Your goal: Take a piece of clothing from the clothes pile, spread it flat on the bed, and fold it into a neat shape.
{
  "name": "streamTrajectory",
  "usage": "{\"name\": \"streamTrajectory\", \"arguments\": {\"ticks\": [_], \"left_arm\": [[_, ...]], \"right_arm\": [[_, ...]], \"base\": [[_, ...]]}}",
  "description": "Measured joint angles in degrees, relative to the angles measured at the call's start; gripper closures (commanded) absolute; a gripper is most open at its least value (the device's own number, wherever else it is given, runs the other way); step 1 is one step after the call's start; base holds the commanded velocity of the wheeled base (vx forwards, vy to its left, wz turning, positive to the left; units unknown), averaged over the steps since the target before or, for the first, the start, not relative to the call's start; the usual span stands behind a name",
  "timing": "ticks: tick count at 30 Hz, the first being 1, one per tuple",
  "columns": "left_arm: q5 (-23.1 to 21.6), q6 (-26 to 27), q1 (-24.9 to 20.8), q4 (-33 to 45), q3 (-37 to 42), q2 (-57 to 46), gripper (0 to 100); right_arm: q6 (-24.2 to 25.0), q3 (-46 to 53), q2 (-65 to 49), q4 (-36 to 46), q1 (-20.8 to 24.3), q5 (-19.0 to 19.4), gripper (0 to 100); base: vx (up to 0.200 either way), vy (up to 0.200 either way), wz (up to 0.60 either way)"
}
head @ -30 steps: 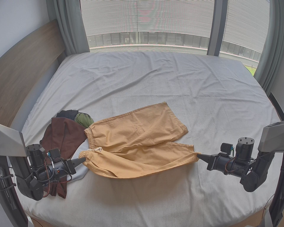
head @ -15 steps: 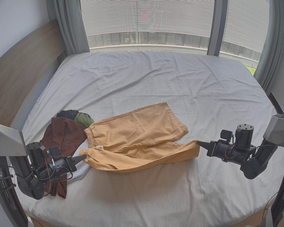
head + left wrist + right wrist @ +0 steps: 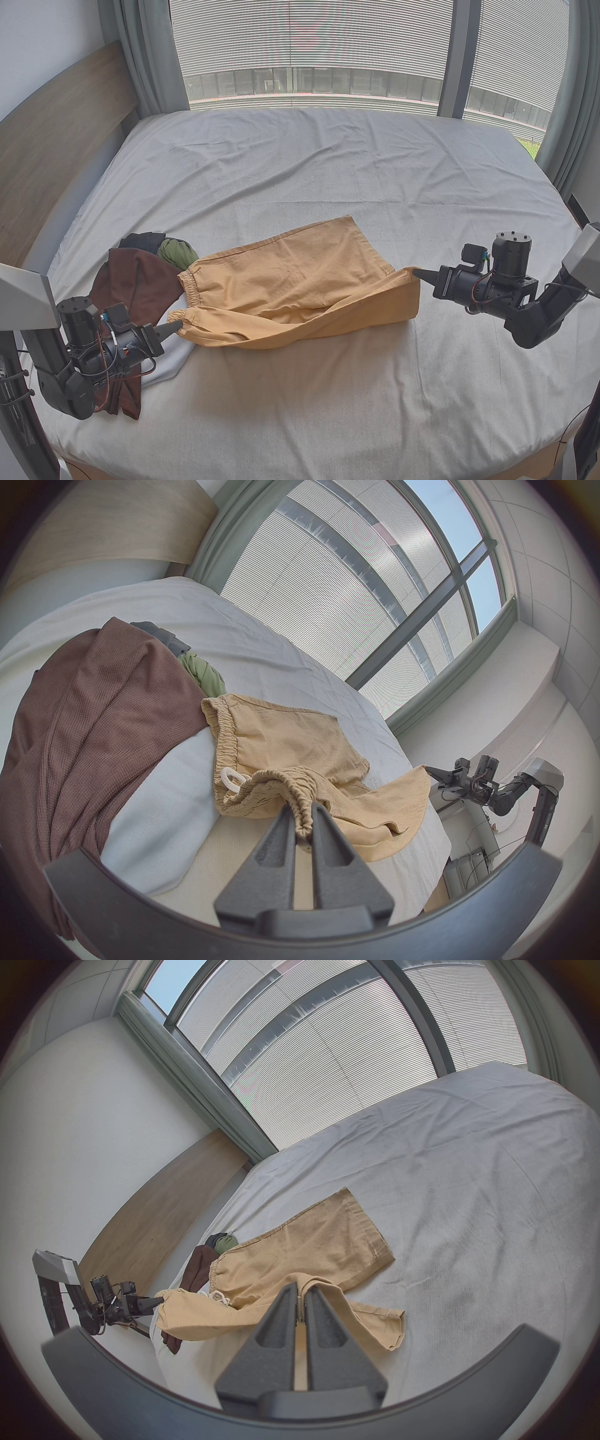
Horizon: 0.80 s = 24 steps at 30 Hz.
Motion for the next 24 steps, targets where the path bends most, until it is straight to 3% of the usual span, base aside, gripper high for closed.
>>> {"name": "streamTrajectory", "arguments": {"ticks": [24], "left_arm": [[2.82, -5.08, -0.41, 0.02, -2.69, 0.02, 100]], "right_arm": [[0.00, -25.94, 2.01, 19.43, 0.37, -0.27, 100]], "base": [[0.000, 0.000, 0.00]]}}
